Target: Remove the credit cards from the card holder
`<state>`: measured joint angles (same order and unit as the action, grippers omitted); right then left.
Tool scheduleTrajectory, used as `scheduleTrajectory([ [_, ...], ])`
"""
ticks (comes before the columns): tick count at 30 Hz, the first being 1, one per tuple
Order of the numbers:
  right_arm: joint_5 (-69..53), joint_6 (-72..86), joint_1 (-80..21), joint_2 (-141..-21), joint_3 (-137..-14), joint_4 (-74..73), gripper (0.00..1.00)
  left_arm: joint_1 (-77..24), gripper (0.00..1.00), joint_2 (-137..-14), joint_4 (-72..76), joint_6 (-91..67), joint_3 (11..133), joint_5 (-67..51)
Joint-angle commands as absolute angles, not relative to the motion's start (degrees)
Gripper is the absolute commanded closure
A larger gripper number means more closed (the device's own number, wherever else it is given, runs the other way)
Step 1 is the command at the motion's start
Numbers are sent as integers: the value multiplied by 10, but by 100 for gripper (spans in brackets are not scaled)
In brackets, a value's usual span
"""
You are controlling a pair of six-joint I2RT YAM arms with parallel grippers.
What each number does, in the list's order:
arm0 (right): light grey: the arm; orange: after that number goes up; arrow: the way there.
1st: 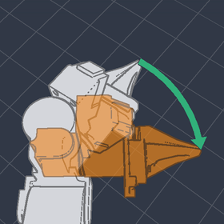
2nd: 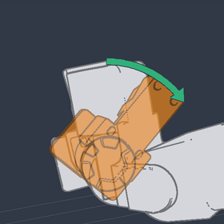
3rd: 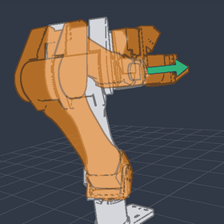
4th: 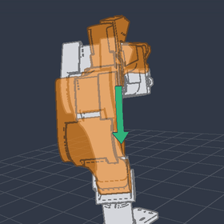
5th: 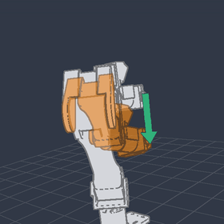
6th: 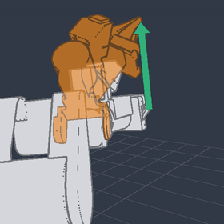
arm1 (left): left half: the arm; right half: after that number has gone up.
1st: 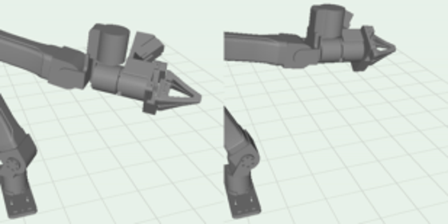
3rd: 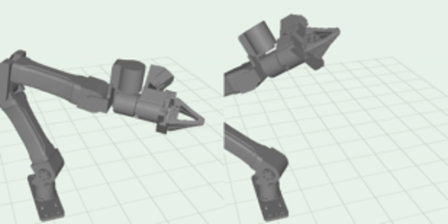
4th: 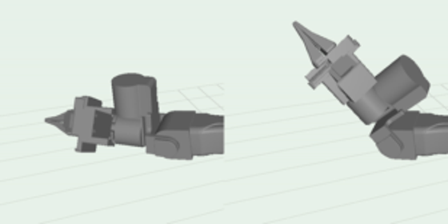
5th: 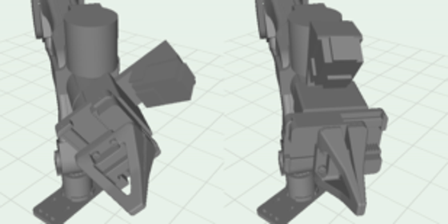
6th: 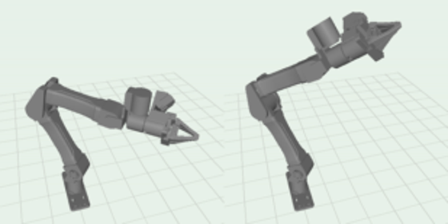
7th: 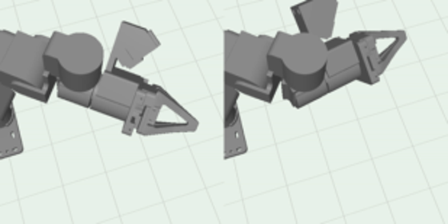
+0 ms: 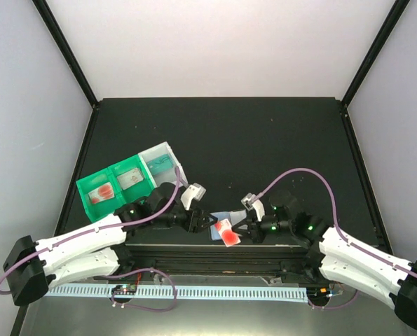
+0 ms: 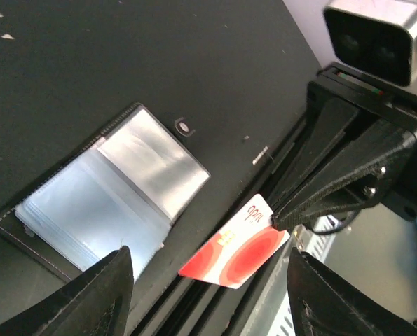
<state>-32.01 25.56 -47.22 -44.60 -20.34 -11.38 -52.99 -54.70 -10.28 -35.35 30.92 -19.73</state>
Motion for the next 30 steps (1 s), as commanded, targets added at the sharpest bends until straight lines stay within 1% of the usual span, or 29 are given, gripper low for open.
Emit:
scheduleTrajectory([
  [1, -426, 252, -474, -450, -202, -54, 99, -530, 38, -515, -151, -312, 333, -251],
  [6, -483, 268, -473, -448, -194, -4, 99, -529, 39, -495, -168, -304, 331, -283],
  [9, -492, 274, -474, -444, -190, 6, 99, -529, 42, -488, -156, -307, 325, -311],
  [13, -494, 279, -474, -440, -187, 12, 99, -528, 49, -478, -131, -314, 315, -338],
  [16, -494, 284, -474, -436, -184, 18, 99, -527, 59, -475, -121, -313, 308, -353],
  [21, -496, 290, -473, -429, -184, 22, 99, -526, 62, -474, -108, -316, 298, -369],
  [25, -500, 294, -474, -429, -184, 29, 99, -524, 67, -478, -106, -314, 296, -374],
  [26, -501, 294, -474, -430, -184, 31, 99, -524, 70, -479, -106, -313, 297, -376],
  [27, -500, 296, -473, -430, -184, 31, 99, -523, 75, -481, -105, -312, 297, -381],
  [30, -495, 295, -473, -431, -184, 30, 99, -522, 95, -482, -98, -313, 296, -387],
])
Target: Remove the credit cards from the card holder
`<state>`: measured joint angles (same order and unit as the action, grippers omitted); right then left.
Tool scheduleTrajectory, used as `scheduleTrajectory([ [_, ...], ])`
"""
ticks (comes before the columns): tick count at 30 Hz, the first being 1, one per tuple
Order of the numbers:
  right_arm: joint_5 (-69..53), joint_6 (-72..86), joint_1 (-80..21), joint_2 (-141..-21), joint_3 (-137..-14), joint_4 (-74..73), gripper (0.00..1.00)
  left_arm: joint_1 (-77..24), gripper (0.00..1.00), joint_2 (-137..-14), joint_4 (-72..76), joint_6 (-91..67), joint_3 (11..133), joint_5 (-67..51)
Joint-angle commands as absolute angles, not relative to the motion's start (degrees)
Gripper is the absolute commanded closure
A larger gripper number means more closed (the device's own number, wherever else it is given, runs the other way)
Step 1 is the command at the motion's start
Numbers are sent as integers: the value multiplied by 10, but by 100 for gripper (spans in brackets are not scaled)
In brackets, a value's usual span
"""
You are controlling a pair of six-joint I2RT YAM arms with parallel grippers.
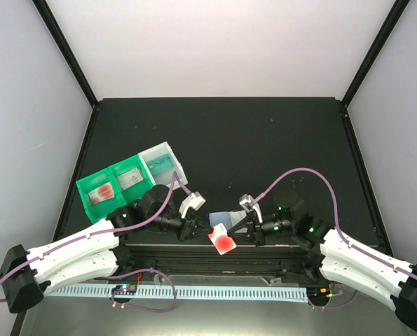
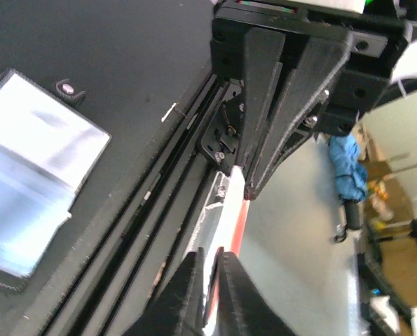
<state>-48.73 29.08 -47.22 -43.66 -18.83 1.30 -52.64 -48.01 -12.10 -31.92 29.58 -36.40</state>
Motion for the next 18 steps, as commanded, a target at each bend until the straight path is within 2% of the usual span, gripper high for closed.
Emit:
scheduleTrajectory([
  [1, -494, 296, -474, -431, -183, 30, 99, -521, 98, -482, -98, -313, 295, -387],
  [6, -477, 300, -473, -427, -184, 25, 99, -516, 98, -476, -97, -317, 292, -377],
  [12, -441, 315, -473, -414, -184, 18, 88, -509, 99, -464, -100, -323, 290, -369],
  [15, -422, 326, -474, -407, -184, 11, 75, -503, 98, -454, -106, -329, 289, -358],
  [18, -405, 336, -474, -397, -185, 3, 55, -496, 98, -442, -113, -338, 290, -341],
])
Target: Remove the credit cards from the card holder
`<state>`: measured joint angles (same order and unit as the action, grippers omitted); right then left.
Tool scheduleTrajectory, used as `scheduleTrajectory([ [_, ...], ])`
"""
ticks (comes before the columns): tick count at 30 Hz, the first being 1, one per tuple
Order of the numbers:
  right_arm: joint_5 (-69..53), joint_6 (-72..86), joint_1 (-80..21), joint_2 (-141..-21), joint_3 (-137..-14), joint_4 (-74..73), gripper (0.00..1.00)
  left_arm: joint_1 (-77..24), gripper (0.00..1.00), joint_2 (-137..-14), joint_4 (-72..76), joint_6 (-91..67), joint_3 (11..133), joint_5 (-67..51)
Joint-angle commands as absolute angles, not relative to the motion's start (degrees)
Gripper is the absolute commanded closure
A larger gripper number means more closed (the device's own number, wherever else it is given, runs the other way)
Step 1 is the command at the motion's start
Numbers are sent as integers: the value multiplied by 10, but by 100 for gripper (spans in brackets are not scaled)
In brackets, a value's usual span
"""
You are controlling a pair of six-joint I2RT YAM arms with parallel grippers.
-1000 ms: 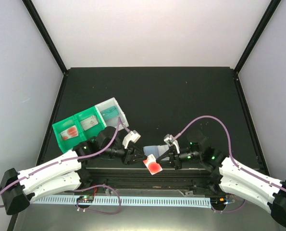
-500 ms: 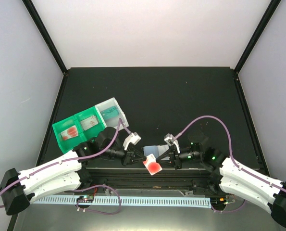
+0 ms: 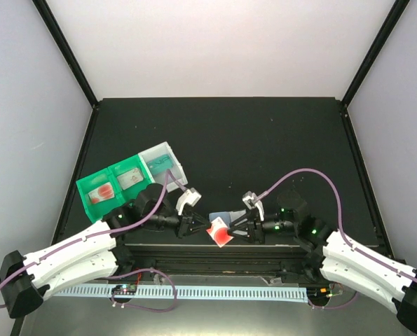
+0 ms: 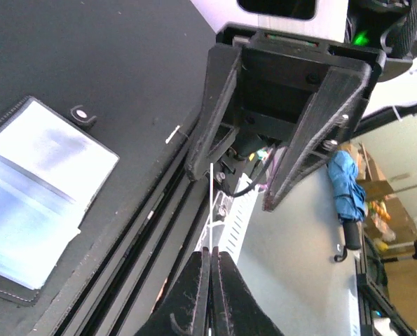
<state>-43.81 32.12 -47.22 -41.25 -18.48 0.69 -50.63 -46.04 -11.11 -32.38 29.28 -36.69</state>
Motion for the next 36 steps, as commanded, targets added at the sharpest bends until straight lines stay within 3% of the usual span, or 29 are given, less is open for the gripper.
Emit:
scheduleTrajectory([
  [1, -395, 340, -473, -394, -185, 0, 47, -494, 98, -435, -117, -341, 291, -331],
  [5, -346, 354, -474, -378, -185, -24, 20, -485, 98, -409, -148, -356, 300, -265],
  [10, -282, 365, -473, -355, -183, -65, 1, -475, 98, -364, -218, -376, 316, -126],
  [16, -221, 382, -473, -350, -185, -104, 0, -469, 98, -310, -295, -412, 338, 76],
  [25, -205, 414, -474, -398, -182, -91, 0, -453, 98, -274, -324, -440, 338, 264],
  [36, -212, 413, -474, -400, -175, -89, 0, -331, 99, -320, -357, -439, 360, 340],
])
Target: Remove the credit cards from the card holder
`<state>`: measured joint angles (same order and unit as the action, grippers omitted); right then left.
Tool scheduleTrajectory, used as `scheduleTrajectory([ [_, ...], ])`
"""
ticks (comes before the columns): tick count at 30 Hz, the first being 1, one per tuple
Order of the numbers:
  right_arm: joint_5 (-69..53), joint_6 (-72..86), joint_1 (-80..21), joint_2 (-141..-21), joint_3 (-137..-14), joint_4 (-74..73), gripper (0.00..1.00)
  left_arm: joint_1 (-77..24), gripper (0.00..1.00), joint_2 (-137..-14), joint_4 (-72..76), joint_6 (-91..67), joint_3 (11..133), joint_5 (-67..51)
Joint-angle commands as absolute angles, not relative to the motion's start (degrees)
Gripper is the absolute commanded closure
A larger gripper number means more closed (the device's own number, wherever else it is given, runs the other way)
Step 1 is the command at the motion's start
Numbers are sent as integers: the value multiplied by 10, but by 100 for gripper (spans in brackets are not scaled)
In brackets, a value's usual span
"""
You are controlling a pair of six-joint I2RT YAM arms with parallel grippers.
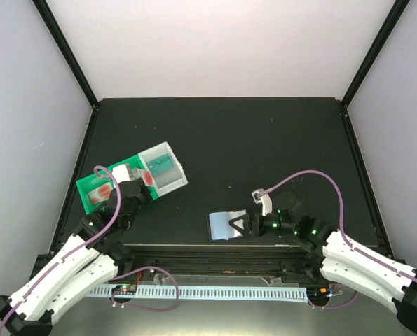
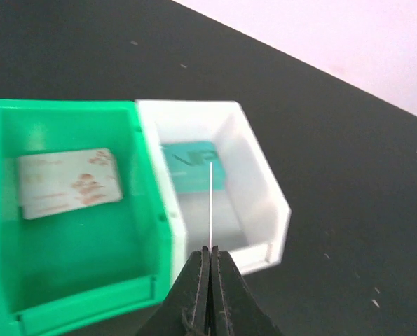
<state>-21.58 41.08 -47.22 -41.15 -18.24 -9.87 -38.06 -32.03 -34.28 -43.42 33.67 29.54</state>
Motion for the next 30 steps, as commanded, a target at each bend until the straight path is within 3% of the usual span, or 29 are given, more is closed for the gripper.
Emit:
scheduleTrajectory([
  [1, -212, 413, -474, -398, -172, -89, 0, -315, 99, -320, -351, -442, 357, 341],
  [11, -218, 414, -473, -387, -162, -83, 0, -179, 99, -361, -284, -462, 318, 301],
  [17, -220, 406, -474, -393, -167, -82, 0, -89, 98, -403, -204, -460, 284, 193],
  [30, -216, 394, -473, -406, -181, -92, 0, -50, 98, -481, -112, -465, 256, 161],
])
